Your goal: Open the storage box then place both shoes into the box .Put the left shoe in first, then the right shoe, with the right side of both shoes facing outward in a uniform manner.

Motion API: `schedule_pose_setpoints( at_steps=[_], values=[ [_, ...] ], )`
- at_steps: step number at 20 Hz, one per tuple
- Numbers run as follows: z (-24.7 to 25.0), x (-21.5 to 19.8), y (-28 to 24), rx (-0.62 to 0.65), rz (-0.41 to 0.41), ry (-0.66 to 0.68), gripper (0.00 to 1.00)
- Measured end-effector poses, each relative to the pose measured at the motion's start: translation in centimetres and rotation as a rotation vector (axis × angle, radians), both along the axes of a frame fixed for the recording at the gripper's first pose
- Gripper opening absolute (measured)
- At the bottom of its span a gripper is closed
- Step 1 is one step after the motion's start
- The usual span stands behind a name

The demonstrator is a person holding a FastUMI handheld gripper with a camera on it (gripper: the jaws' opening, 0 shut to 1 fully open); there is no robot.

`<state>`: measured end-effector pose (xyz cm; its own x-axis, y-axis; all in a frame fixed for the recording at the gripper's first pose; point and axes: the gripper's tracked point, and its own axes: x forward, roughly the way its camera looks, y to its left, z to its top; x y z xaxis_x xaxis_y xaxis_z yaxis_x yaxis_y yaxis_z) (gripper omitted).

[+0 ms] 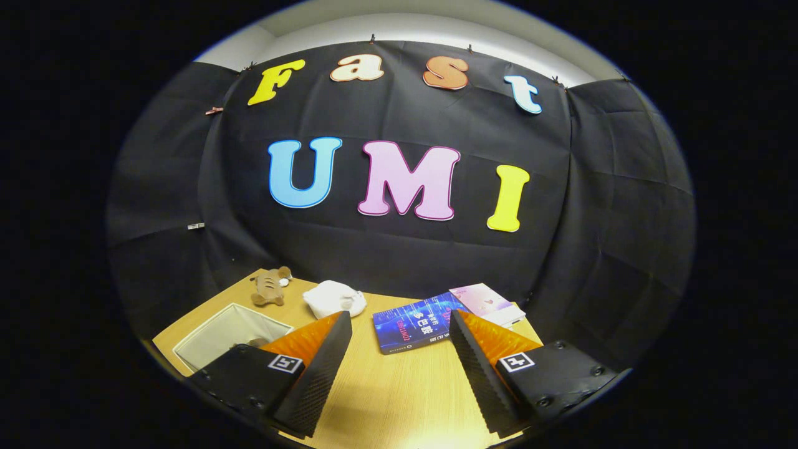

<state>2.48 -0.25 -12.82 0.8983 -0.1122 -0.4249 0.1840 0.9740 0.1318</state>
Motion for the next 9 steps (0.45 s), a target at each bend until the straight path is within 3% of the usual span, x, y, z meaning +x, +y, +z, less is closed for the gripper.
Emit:
schedule_pose_setpoints(
  at_steps=[9],
  values=[
    [-0.33,1.20,-0.42,0.010,0.023,-0.006,0.98]
  ],
)
